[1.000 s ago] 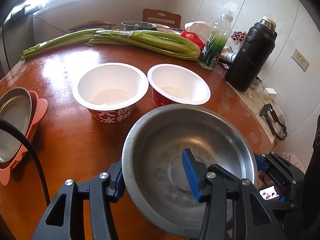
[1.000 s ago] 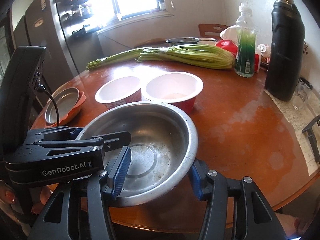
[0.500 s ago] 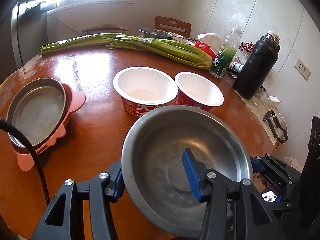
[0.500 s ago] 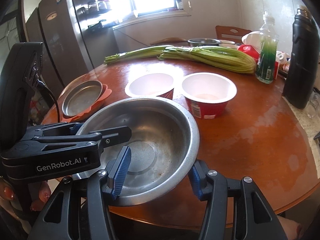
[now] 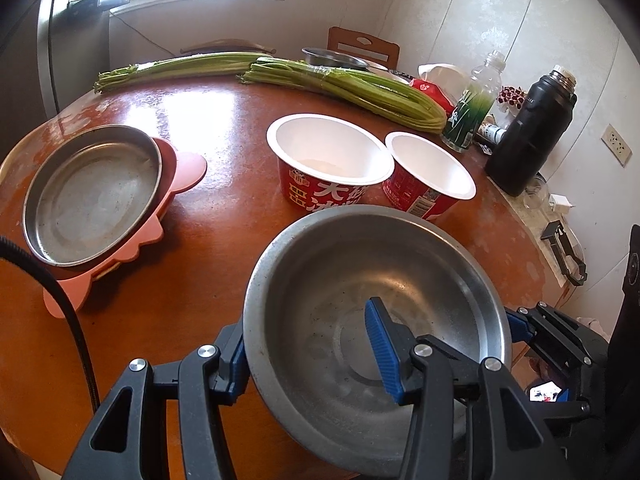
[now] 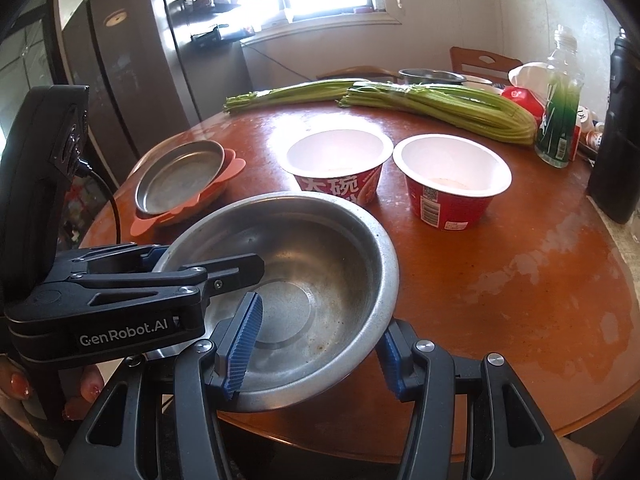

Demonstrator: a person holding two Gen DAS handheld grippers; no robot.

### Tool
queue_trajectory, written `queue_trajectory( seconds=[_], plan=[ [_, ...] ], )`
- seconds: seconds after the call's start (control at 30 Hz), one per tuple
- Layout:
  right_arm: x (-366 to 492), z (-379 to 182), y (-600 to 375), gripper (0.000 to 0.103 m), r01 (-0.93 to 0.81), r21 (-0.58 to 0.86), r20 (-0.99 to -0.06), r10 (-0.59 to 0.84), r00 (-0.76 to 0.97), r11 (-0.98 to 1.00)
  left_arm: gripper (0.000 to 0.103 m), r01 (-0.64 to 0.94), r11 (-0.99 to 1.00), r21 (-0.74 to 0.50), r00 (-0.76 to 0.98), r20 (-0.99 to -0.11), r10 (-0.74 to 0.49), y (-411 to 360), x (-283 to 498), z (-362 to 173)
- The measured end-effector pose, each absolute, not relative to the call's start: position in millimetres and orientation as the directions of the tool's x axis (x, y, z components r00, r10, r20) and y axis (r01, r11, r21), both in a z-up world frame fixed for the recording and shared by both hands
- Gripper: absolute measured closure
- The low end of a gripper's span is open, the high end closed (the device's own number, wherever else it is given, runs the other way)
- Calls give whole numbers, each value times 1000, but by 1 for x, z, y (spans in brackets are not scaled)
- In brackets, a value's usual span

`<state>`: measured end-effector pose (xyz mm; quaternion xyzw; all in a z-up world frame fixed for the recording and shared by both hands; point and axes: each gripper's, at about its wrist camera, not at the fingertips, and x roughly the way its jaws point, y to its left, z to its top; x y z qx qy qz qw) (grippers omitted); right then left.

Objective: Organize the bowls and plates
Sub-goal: 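Lift the steel bowl with the left tool toward the white paper bowls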

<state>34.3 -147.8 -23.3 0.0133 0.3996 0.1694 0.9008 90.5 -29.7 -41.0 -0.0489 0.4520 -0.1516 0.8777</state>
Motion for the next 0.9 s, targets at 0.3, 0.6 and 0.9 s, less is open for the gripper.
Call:
queue_trajectory(
  seconds=[0.3,0.6,0.9],
  plan=[
    [39,-33,-148,46,-294,155,-732,309,608,943,52,217,954,-205,539,-790,-292,-34,97,-52],
    [39,-32,-149,46,-277,146,-729,292,619,950,52,216,954,-207,549,-782,-295,-33,99,-53],
    [37,-29,-155,46,-255,156,-720,287,632,954,51,200,956,-216,566,-771,-292,-28,98,-48]
  ],
)
